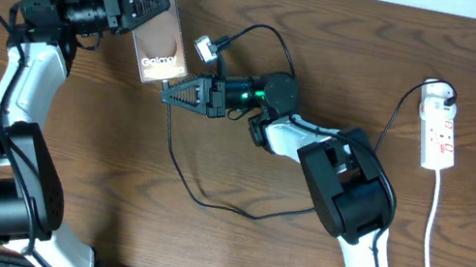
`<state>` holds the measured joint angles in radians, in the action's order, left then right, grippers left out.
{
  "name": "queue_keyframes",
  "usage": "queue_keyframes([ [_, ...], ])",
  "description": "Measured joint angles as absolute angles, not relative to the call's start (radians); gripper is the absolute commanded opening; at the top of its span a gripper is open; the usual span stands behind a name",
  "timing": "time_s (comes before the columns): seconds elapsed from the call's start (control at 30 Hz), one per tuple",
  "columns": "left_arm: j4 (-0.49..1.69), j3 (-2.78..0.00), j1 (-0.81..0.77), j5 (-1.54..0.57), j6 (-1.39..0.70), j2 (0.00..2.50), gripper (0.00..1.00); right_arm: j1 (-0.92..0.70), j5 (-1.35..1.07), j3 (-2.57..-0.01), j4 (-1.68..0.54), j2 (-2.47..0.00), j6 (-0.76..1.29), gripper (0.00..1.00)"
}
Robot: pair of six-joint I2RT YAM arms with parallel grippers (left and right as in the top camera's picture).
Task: Plug charger to phone and switch on socket
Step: 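Push the connector into the phone's bottom port with the right gripper, then open the right gripper and pull it back from the phone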
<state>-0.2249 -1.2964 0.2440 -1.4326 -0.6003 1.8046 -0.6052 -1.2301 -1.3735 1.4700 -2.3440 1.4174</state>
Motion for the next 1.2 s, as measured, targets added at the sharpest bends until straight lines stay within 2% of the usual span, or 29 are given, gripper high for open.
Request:
queue_keyframes([
  [0.93, -0.228, -1.296, 0.245, -1.468, -0.548, 1.805, 0.07, -0.585, -1.226, -1.372, 1.47, -2.349, 1.418, 0.01],
  [1.0, -0.228, -1.296, 0.245, -1.468, -0.548, 1.805, 0.07, -0.585, -1.225, -1.372, 1.47, -2.349, 1.418, 0.04],
  [1.03, -0.228, -1.296, 0.245, -1.468, -0.548, 1.805, 0.07, -0.584, -1.225, -1.372, 1.47, -2.349, 1.418, 0.09],
  [1.1, -0.226, -1.296, 0.245, -1.474, -0.546, 1.805, 0.07, -0.583, -1.207, -1.373, 1.472, -2.349, 1.422, 0.34],
  [1.17, -0.216, -1.296, 0.245, -1.493, -0.542, 1.805, 0.07, -0.574, -1.147, -1.375, 1.477, -2.349, 1.429, 0.84],
  [1.2, -0.213, -1.294, 0.242, -1.507, -0.542, 1.805, 0.07, -0.567, -1.123, -1.376, 1.478, -2.349, 1.431, 0.99],
])
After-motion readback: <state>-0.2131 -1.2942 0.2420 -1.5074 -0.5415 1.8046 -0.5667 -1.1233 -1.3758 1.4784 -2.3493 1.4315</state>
